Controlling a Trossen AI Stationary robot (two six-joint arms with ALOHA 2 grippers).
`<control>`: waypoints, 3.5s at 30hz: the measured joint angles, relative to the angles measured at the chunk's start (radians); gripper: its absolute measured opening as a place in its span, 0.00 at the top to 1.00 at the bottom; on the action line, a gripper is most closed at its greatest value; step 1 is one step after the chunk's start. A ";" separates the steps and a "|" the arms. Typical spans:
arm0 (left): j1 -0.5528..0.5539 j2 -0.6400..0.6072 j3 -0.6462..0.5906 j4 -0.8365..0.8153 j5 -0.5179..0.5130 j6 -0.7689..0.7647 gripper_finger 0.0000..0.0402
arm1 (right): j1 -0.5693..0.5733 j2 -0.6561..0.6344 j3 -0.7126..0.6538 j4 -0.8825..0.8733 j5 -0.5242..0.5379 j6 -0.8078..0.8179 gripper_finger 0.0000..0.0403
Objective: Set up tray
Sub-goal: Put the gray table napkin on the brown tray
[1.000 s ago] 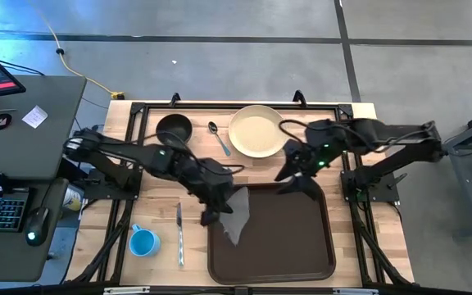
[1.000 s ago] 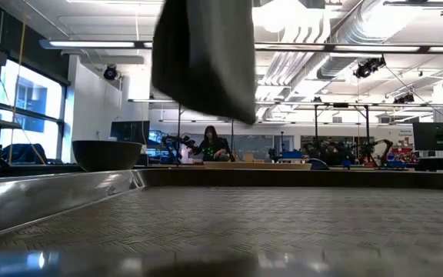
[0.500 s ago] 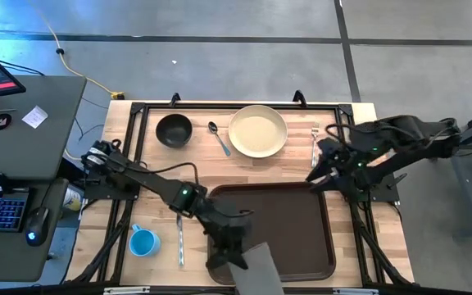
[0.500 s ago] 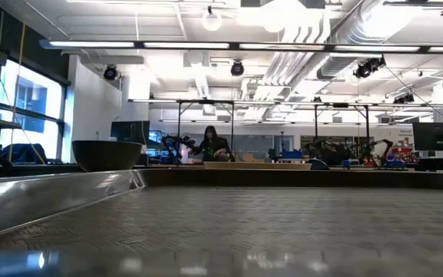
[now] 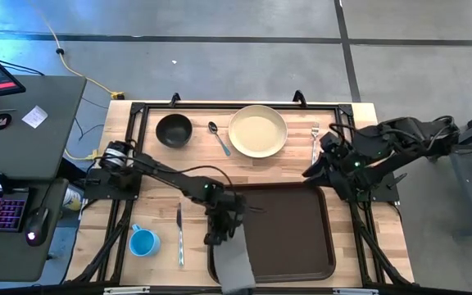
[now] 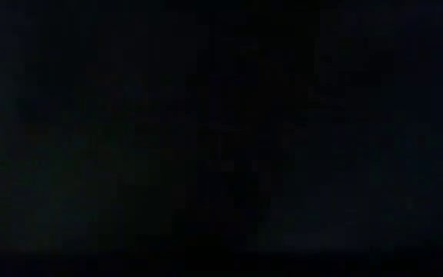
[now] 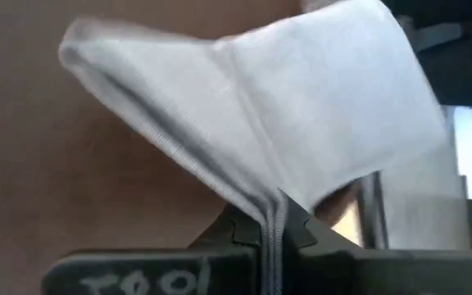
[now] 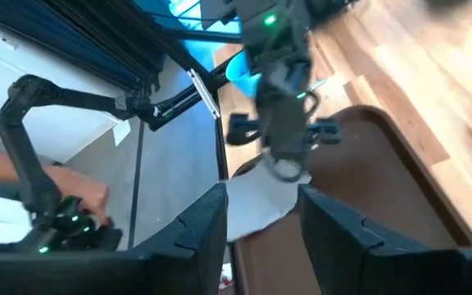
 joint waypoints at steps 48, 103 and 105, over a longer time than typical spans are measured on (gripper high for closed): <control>0.179 -0.002 -0.004 -0.128 -0.226 0.310 0.77 | 0.043 0.031 0.000 -0.038 0.040 -0.057 0.65; -0.236 0.167 0.281 -0.153 -0.457 -0.248 0.58 | 0.111 0.117 0.000 -0.052 0.048 0.005 0.65; -0.248 0.169 0.282 -0.141 -0.476 -0.250 0.58 | 0.129 0.146 0.000 -0.048 0.047 0.015 0.65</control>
